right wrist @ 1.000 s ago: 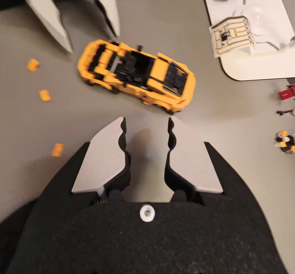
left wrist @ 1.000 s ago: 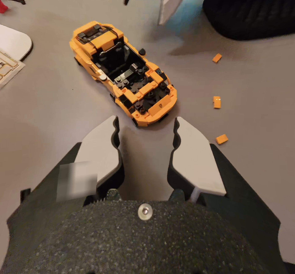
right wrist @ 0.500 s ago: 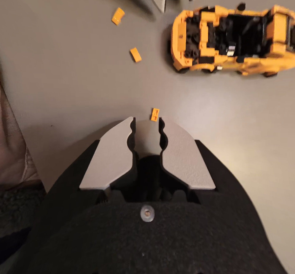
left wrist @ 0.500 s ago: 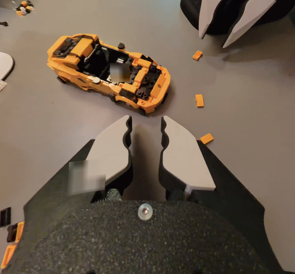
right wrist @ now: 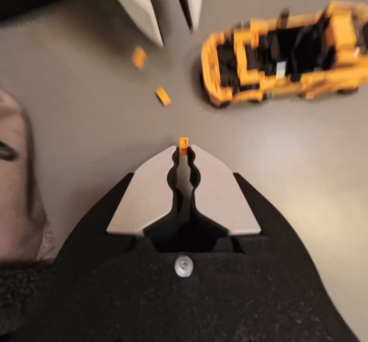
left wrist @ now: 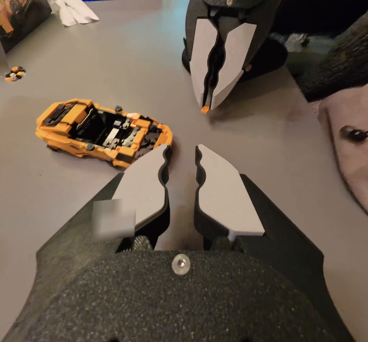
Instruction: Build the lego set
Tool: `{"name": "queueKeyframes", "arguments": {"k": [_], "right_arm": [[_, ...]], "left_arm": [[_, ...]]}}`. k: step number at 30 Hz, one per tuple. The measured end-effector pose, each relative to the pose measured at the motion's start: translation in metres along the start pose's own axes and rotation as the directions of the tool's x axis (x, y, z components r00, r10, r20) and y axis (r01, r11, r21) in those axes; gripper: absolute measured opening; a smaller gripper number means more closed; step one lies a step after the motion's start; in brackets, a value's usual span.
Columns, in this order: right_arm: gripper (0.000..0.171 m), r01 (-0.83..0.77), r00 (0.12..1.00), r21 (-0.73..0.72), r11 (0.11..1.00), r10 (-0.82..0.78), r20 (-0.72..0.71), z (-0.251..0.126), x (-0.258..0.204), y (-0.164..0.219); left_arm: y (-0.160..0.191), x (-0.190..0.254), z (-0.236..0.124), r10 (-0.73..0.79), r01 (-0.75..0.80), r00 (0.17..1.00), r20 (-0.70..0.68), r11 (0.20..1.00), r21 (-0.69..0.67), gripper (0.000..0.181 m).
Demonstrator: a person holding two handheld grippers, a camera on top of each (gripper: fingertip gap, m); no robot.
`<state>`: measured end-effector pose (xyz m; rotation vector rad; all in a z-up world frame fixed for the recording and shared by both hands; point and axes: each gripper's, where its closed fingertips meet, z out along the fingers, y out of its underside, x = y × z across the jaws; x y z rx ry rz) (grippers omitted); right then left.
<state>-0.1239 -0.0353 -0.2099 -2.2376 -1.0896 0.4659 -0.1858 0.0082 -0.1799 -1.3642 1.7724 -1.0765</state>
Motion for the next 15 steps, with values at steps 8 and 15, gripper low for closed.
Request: {"name": "queueKeyframes", "arguments": {"k": [8, 15], "right_arm": [[0.007, -0.227, 0.954, 0.753, 0.617, -0.014, 0.3, -0.074, -0.035, -0.121], [0.007, -0.162, 0.954, 0.77, 0.617, -0.101, 0.282, -0.076, -0.049, -0.126]], "left_arm": [[-0.101, 0.033, -0.027, -0.137, 0.185, 0.98, -0.142, 0.886, 0.426, 0.021], [-0.12, 0.051, -0.034, -0.17, 0.242, 0.968, -0.184, 0.826, 0.509, 0.013]]}}
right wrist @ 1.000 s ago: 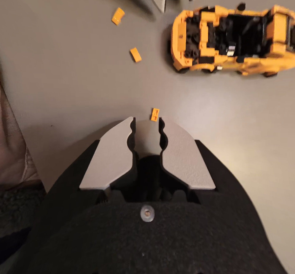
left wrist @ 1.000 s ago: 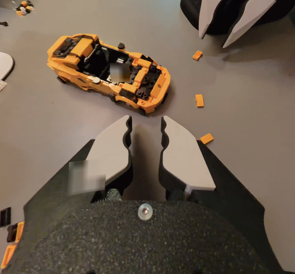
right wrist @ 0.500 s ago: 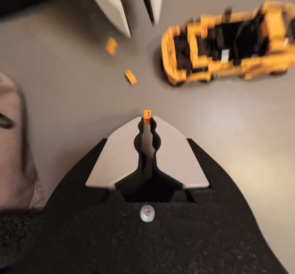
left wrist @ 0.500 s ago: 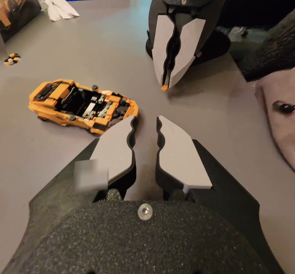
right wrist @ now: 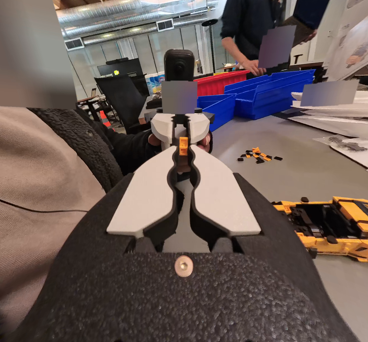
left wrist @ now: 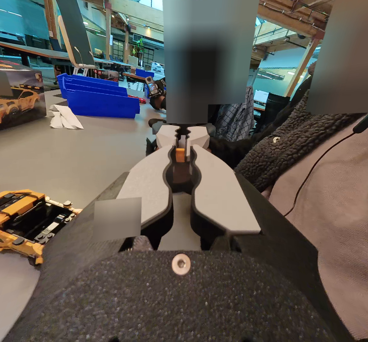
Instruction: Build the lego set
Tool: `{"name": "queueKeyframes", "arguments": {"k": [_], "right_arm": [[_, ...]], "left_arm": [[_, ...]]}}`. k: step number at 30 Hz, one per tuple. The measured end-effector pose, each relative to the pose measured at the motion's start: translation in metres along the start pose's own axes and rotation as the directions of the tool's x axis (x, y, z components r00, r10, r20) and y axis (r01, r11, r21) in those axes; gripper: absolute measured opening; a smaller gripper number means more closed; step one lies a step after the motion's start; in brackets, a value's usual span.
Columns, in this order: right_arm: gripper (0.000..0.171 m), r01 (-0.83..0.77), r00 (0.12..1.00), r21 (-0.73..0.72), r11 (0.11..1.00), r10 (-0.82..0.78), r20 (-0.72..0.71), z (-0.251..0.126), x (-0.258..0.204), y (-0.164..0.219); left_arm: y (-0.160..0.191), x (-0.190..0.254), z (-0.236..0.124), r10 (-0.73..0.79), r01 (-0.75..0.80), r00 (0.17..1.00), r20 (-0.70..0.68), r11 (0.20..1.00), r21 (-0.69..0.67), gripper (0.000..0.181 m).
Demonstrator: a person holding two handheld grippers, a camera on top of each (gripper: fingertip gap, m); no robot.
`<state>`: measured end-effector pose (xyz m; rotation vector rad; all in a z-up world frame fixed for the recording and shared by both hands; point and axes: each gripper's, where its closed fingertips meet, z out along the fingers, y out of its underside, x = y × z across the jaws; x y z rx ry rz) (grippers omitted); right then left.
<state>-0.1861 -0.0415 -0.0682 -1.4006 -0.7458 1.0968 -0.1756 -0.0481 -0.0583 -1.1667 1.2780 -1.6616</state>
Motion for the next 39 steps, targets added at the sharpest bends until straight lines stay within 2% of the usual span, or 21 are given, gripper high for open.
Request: {"name": "queueKeyframes", "arguments": {"k": [12, 27, 30, 32, 34, 37, 39], "right_arm": [[0.007, 0.053, 0.998, 0.026, 0.998, -0.053, 0.035, -0.003, -0.02, -0.007], [0.007, 0.045, 0.999, 0.008, 0.999, -0.045, 0.025, -0.002, -0.015, -0.007], [0.029, 0.091, 0.996, -0.124, 0.988, -0.089, 0.023, -0.005, -0.006, 0.0], [0.039, 0.144, 0.989, -0.245, 0.959, -0.148, 0.003, -0.014, 0.016, 0.004], [0.046, 0.22, 0.965, -0.389, 0.895, -0.257, -0.044, -0.026, 0.056, 0.011], [0.06, 0.286, 0.927, -0.641, 0.712, -0.374, -0.002, -0.046, 0.127, 0.035], [0.073, 0.349, 0.888, -0.772, 0.53, -0.45, 0.093, -0.058, 0.172, 0.054]], "left_arm": [[-0.002, 0.018, 0.002, 0.074, -0.074, 0.997, -0.029, 0.997, -0.003, 0.009], [0.0, 0.014, -0.001, 0.054, -0.054, 0.998, -0.011, 0.998, -0.032, 0.008], [0.0, 0.001, -0.006, 0.04, -0.037, 0.998, 0.051, 0.998, -0.05, 0.008], [0.004, -0.014, -0.012, 0.037, -0.027, 0.992, 0.125, 0.996, -0.083, 0.008], [0.012, -0.03, -0.017, 0.05, -0.023, 0.978, 0.204, 0.991, -0.133, 0.008], [0.026, -0.047, -0.022, 0.055, 0.002, 0.959, 0.277, 0.98, -0.198, 0.008], [0.035, -0.054, -0.024, 0.061, 0.009, 0.952, 0.299, 0.973, -0.229, 0.008]]}}
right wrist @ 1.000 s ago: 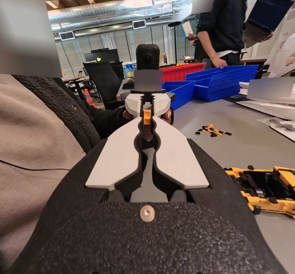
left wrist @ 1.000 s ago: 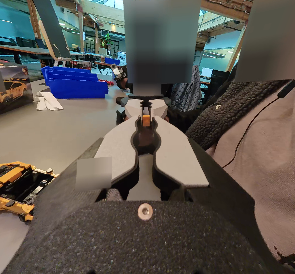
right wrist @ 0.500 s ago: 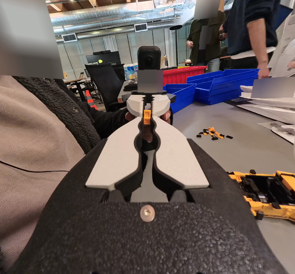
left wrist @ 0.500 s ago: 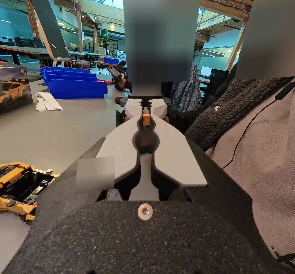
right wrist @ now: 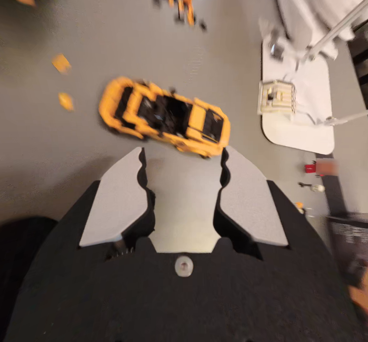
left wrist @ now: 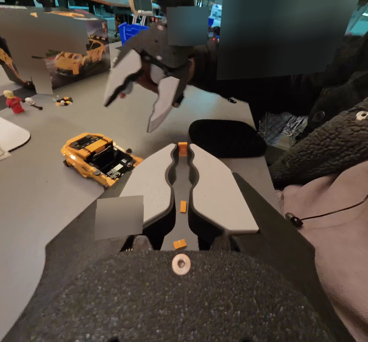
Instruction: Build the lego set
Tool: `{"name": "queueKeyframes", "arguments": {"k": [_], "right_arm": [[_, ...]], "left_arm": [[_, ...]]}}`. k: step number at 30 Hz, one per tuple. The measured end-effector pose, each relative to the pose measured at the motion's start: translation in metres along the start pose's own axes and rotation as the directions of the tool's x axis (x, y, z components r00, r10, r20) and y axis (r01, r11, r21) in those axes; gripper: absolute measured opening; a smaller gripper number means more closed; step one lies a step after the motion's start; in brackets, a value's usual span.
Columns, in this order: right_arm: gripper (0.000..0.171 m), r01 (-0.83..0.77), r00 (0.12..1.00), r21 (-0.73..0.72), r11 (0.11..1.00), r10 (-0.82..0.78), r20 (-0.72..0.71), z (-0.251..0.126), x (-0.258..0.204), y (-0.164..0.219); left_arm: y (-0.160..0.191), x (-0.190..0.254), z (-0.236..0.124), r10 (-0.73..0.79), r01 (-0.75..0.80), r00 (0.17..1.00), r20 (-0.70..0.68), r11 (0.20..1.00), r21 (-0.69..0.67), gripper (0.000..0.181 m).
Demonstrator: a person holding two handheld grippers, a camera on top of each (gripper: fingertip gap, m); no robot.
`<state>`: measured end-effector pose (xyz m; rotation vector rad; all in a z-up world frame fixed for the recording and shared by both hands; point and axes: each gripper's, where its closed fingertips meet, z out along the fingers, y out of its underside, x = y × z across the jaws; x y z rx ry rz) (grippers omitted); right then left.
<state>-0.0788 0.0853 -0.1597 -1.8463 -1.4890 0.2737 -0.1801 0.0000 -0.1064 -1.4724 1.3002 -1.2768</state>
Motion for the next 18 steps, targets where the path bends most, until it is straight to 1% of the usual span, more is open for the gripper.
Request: {"name": "queueKeyframes", "arguments": {"k": [2, 4, 7, 9, 10, 12, 13, 14, 17, 18], "right_arm": [[0.084, 0.141, 0.989, -0.143, 0.98, -0.134, 0.054, 0.017, 0.021, 0.022], [0.093, 0.279, 0.957, -0.224, 0.934, -0.251, 0.146, 0.031, 0.03, 0.028], [0.106, 0.467, 0.876, -0.29, 0.836, -0.391, 0.284, 0.052, 0.039, 0.033], [0.109, 0.53, 0.83, -0.301, 0.793, -0.412, 0.375, 0.065, 0.039, 0.038], [0.11, 0.546, 0.815, -0.305, 0.78, -0.411, 0.408, 0.07, 0.038, 0.04], [0.111, 0.533, 0.813, -0.312, 0.787, -0.374, 0.446, 0.074, 0.037, 0.041], [0.101, 0.508, 0.824, -0.303, 0.806, -0.352, 0.444, 0.074, 0.036, 0.039], [0.086, 0.473, 0.834, -0.291, 0.832, -0.317, 0.452, 0.072, 0.031, 0.038], [0.076, 0.367, 0.887, -0.308, 0.878, -0.23, 0.401, 0.069, 0.024, 0.039], [0.076, 0.329, 0.902, -0.316, 0.89, -0.197, 0.383, 0.067, 0.021, 0.039]], "left_arm": [[0.008, -0.006, 0.002, 0.005, -0.005, 1.0, 0.022, 0.999, -0.032, 0.008], [0.018, -0.012, 0.005, 0.006, -0.003, 0.999, 0.039, 0.998, -0.069, 0.008], [0.03, -0.021, 0.007, -0.016, 0.022, 0.999, 0.052, 0.994, -0.105, 0.008], [0.036, -0.027, 0.007, -0.026, 0.034, 0.997, 0.067, 0.991, -0.126, 0.008], [0.039, -0.031, 0.007, -0.033, 0.043, 0.997, 0.077, 0.99, -0.136, 0.008], [0.043, -0.037, 0.006, -0.055, 0.069, 0.994, 0.096, 0.987, -0.148, 0.008], [0.045, -0.039, 0.005, -0.068, 0.084, 0.992, 0.105, 0.985, -0.153, 0.007], [0.047, -0.042, 0.004, -0.081, 0.098, 0.99, 0.112, 0.983, -0.157, 0.007], [0.049, -0.044, 0.004, -0.114, 0.132, 0.986, 0.119, 0.978, -0.162, 0.008], [0.049, -0.043, 0.004, -0.118, 0.136, 0.986, 0.119, 0.977, -0.165, 0.008]]}}
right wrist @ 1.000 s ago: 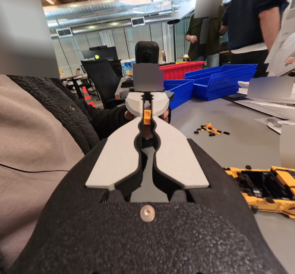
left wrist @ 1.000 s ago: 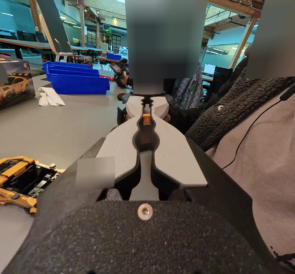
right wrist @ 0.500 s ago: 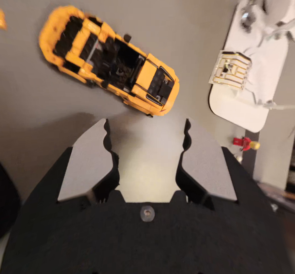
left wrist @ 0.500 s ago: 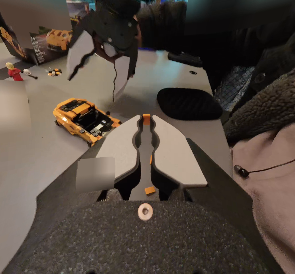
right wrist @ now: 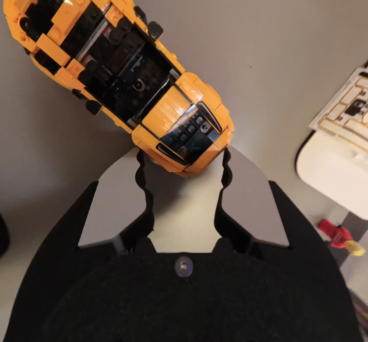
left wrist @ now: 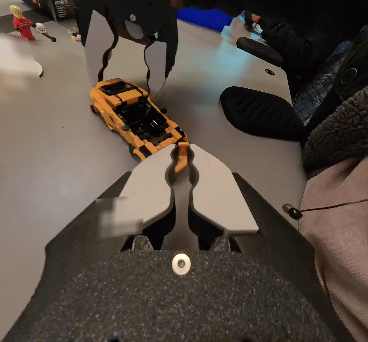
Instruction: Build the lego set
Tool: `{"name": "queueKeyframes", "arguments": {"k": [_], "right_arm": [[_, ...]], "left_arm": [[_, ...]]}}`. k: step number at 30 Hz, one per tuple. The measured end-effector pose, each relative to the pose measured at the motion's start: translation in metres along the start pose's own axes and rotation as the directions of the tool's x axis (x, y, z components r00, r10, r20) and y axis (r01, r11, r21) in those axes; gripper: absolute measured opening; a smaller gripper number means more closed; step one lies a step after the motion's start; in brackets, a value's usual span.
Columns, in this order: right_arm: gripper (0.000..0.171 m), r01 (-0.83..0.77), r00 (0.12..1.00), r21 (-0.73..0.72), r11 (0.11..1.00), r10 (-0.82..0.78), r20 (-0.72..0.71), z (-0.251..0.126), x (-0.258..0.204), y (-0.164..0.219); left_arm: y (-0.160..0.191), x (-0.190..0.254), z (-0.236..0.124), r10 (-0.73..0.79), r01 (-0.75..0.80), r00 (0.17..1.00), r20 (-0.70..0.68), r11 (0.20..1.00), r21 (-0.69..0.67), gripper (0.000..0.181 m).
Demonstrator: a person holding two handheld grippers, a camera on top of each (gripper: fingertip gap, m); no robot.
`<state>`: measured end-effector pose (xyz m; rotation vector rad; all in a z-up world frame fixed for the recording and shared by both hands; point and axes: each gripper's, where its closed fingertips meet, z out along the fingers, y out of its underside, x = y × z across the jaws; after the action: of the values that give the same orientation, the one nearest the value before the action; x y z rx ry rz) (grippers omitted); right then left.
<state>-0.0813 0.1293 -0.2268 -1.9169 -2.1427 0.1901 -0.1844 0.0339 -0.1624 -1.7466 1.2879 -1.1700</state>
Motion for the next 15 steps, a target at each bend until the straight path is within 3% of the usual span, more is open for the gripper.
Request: {"name": "queueKeyframes", "arguments": {"k": [5, 9, 13, 15], "right_arm": [[0.075, -0.28, 0.956, 0.037, 0.959, 0.282, -0.081, -0.004, -0.019, 0.007], [0.064, -0.594, 0.784, 0.129, 0.794, 0.607, -0.132, -0.007, -0.034, 0.008], [0.078, -0.631, 0.743, 0.233, 0.74, 0.663, -0.093, -0.034, -0.041, 0.001], [0.076, -0.57, 0.718, 0.427, 0.702, 0.678, -0.156, -0.079, -0.007, -0.009]], "left_arm": [[-0.003, 0.001, -0.003, 0.003, -0.003, 1.0, 0.021, 1.0, 0.009, 0.007], [-0.009, 0.001, -0.008, -0.004, 0.003, 0.999, 0.037, 0.999, 0.035, 0.007], [-0.013, 0.0, -0.012, 0.004, -0.007, 0.998, 0.057, 0.998, 0.061, 0.007], [-0.015, -0.002, -0.014, 0.008, -0.013, 0.997, 0.071, 0.997, 0.07, 0.007]]}}
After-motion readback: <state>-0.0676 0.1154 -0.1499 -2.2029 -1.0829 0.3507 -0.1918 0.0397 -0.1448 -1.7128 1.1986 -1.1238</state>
